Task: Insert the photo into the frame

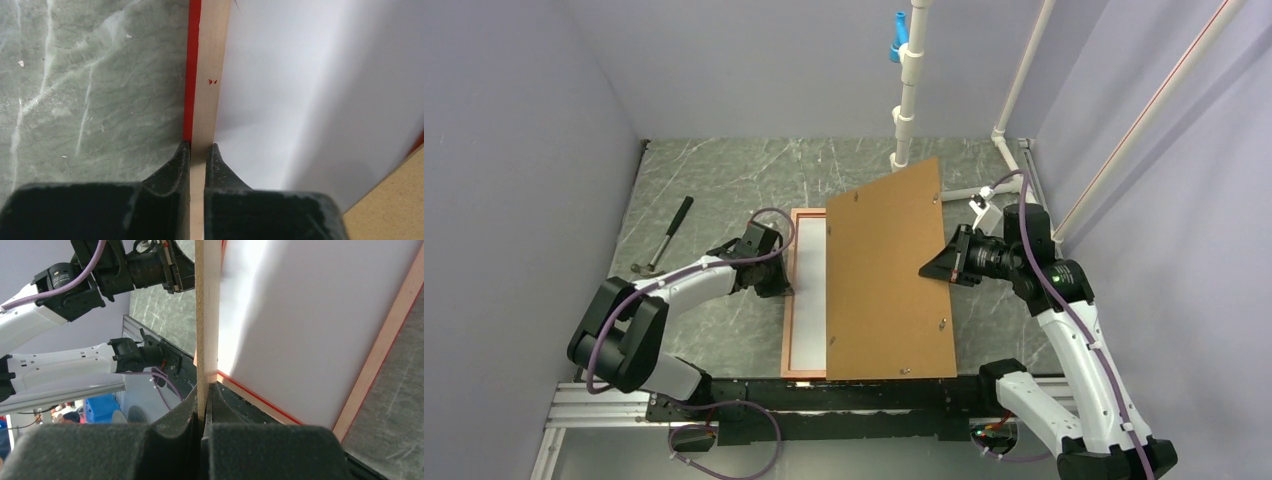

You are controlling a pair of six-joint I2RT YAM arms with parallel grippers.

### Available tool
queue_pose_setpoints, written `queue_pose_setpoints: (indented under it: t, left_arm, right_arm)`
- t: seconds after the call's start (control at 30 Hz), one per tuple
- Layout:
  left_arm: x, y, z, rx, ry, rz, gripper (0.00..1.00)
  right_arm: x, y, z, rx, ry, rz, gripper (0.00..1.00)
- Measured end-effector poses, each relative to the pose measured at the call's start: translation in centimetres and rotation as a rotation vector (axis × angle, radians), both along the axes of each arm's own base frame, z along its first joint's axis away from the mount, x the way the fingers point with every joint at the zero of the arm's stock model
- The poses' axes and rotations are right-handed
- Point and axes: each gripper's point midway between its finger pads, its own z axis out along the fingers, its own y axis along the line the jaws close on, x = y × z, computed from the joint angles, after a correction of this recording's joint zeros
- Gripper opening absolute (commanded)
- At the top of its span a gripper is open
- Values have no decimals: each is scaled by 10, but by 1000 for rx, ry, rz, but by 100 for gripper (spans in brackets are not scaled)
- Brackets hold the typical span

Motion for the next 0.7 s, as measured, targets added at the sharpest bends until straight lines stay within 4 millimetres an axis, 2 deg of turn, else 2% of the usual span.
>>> queue_pose_setpoints:
  t: [0.07, 0.13, 0.27, 0.33, 0.43, 0.6, 0.7]
  left_arm:
    - [-2, 1, 0, 1, 2, 6, 41]
    - [-5, 3, -1, 4, 11, 7, 56]
    - [-6, 6, 8, -2, -2, 12, 71]
    - [-4, 7, 18, -21, -29, 15, 74]
    - [3, 9, 41, -79, -89, 17, 75]
    - [15, 21, 80, -206, -193, 48, 71]
    - [15, 32, 90, -271, -224, 68, 68]
  right_arm:
    - [2, 2, -1, 12, 1, 5, 0]
    - [4, 4, -1, 19, -1, 9, 0]
    - [6, 7, -1, 34, -3, 22, 0]
    - [8, 8, 0, 39, -6, 27, 0]
    - [10, 11, 2, 55, -10, 40, 0]
    - [16, 17, 1, 94, -13, 58, 0]
    - [22, 22, -1, 118, -2, 68, 0]
